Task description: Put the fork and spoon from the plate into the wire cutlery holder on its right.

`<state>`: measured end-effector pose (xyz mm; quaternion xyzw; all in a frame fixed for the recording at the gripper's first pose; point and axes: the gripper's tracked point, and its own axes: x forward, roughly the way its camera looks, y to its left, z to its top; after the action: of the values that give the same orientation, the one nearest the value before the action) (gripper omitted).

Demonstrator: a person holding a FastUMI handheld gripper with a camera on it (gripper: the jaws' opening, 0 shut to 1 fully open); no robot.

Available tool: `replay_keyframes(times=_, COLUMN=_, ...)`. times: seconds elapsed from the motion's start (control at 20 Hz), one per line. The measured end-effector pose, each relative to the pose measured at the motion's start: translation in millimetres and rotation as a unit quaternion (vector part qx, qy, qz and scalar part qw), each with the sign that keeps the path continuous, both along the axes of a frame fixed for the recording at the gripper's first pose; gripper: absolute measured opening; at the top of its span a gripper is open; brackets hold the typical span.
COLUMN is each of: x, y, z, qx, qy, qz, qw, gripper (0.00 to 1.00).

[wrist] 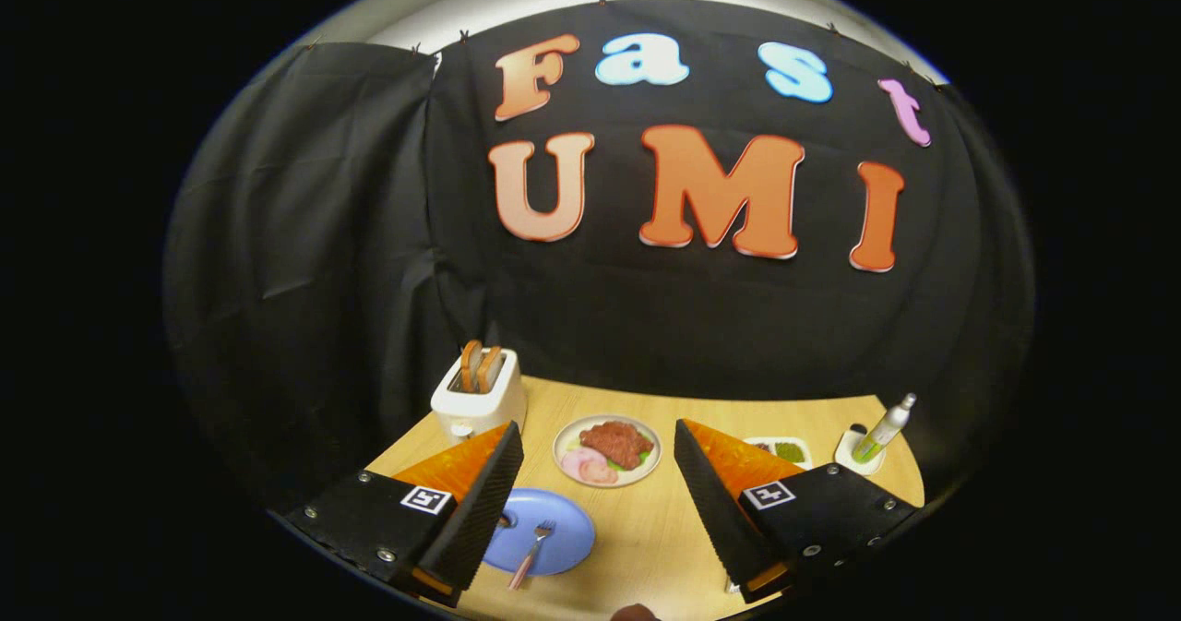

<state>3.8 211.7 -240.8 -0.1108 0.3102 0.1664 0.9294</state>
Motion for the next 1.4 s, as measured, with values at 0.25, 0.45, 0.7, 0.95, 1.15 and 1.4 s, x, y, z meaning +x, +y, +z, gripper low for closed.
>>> replay_keyframes(times=0.25, x=-31.3, y=28.7, z=-75.9, qx=-0.018, qy=0.133, qz=0.009, qw=0.991, gripper=0.99)
replay_keyframes(times=0.45, x=-67.9, y=36.5, z=-135.6, qx=-0.026, qy=0.258, qz=0.003, qw=0.966, gripper=0.97)
replay_keyframes(times=0.7, x=-89.4, y=15.6, z=-182.8, qx=-0.092, qy=0.328, qz=-0.003, qw=0.94, gripper=0.97)
replay_keyframes(times=0.95, x=-106.8, y=14.4, z=-211.4, qx=-0.12, qy=0.378, qz=-0.003, qw=0.918, gripper=0.92)
replay_keyframes(times=1.15, x=-117.1, y=10.8, z=-232.8, qx=-0.137, qy=0.41, qz=-0.013, qw=0.902, gripper=0.84)
replay_keyframes(times=1.4, x=-133.8, y=9.5, z=-250.8, qx=-0.153, qy=0.448, qz=-0.011, qw=0.881, gripper=0.67)
